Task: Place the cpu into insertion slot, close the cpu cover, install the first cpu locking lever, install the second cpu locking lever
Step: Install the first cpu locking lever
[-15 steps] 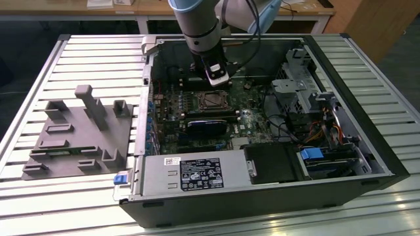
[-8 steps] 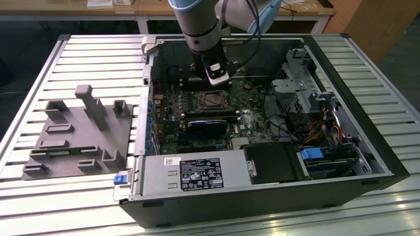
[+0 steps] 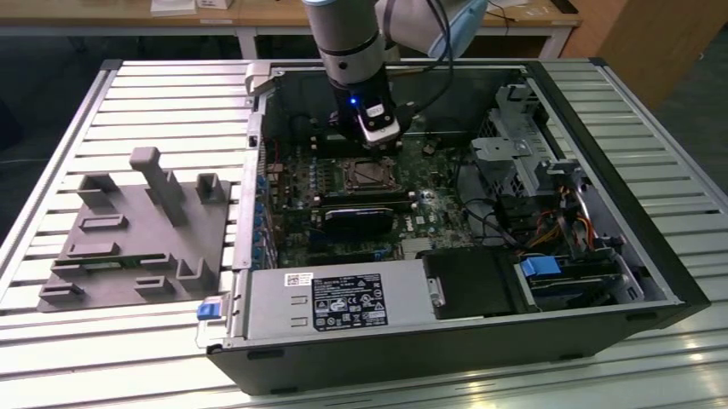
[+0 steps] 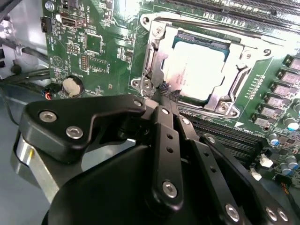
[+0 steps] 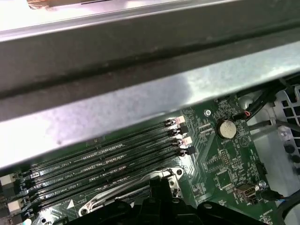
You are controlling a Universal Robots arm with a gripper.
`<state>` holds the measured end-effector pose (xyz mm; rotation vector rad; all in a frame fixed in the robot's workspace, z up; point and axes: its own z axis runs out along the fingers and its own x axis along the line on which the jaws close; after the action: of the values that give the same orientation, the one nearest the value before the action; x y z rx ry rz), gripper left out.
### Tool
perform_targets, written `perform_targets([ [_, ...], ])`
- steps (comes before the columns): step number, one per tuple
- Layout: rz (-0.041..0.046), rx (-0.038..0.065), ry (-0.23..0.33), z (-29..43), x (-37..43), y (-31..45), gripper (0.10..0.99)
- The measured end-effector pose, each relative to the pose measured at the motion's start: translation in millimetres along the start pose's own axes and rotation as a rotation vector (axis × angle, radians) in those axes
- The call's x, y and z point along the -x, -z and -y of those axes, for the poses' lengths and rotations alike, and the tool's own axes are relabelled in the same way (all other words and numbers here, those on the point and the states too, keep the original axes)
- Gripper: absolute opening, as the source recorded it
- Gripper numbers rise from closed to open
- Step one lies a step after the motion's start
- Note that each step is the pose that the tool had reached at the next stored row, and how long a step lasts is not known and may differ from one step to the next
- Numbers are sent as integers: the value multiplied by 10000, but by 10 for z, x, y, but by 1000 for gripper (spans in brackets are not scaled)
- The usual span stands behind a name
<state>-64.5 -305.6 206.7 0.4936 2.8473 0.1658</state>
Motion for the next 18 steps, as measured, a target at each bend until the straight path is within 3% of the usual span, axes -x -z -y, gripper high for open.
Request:
perform_targets([
  [2,-24,-7,-1,-1,1,-1,102],
  [4,-178,-65,-13,-2,6,-4,102],
  [11,-1285,-512,-87,-16,48,-27,102],
  [12,-1320,-528,-89,-16,49,-27,102],
  [18,-1324,-527,-90,15,60,-25,102],
])
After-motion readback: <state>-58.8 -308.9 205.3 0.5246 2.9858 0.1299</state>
